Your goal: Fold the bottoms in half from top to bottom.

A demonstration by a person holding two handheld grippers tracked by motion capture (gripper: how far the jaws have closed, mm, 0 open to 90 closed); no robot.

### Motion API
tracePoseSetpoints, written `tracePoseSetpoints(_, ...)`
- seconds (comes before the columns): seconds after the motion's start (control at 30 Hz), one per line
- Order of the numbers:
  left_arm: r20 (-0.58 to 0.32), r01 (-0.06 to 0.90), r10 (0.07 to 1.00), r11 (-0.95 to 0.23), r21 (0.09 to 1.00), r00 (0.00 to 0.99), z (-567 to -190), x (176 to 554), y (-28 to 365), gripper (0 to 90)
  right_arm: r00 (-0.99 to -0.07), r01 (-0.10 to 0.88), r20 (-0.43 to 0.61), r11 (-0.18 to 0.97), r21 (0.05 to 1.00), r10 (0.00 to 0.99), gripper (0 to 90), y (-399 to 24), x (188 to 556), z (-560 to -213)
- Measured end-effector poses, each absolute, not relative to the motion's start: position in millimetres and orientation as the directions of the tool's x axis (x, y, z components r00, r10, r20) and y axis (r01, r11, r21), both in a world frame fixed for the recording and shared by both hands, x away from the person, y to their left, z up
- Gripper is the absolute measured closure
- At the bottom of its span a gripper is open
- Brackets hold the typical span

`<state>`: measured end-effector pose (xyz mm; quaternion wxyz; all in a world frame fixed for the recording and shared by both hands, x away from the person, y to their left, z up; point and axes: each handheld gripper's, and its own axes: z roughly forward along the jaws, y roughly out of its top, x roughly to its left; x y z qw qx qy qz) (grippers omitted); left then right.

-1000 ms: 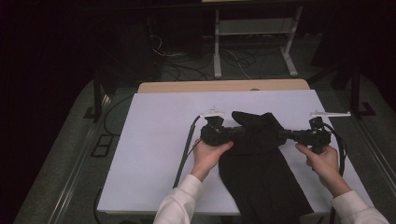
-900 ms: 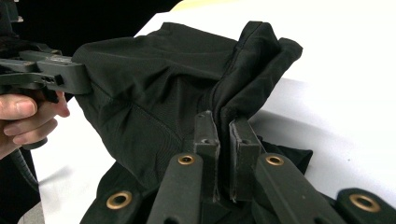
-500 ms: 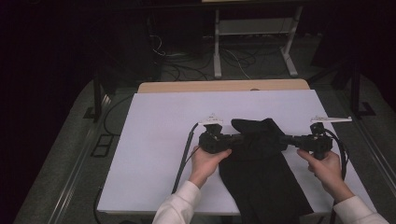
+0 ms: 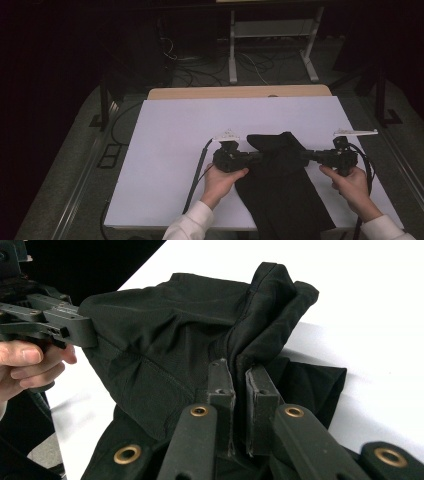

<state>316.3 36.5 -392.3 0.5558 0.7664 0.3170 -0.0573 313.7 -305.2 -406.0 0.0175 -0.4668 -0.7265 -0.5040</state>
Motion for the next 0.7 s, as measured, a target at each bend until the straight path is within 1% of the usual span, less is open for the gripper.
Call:
tracePoseSetpoints(0.23,-0.43,0.541,0.411,-0.201,0.817,0.803,-390,310,37,86.0,-0.568,0.704,0.5,0.071,0.707,0.654,82.5,-302,307,-407)
tracePoseSetpoints(0.43,-0.44,0.549,0.405,-0.208,0.809,0.801,-399,301,38,86.1,-0.561,0.717,0.506,0.079,0.692,0.655,82.3,-303,304,-413)
tracePoseSetpoints(0.7,-0.455,0.567,0.398,-0.234,0.79,0.797,-415,293,37,86.0,-0.542,0.761,0.523,0.12,0.637,0.658,80.9,-297,296,-423)
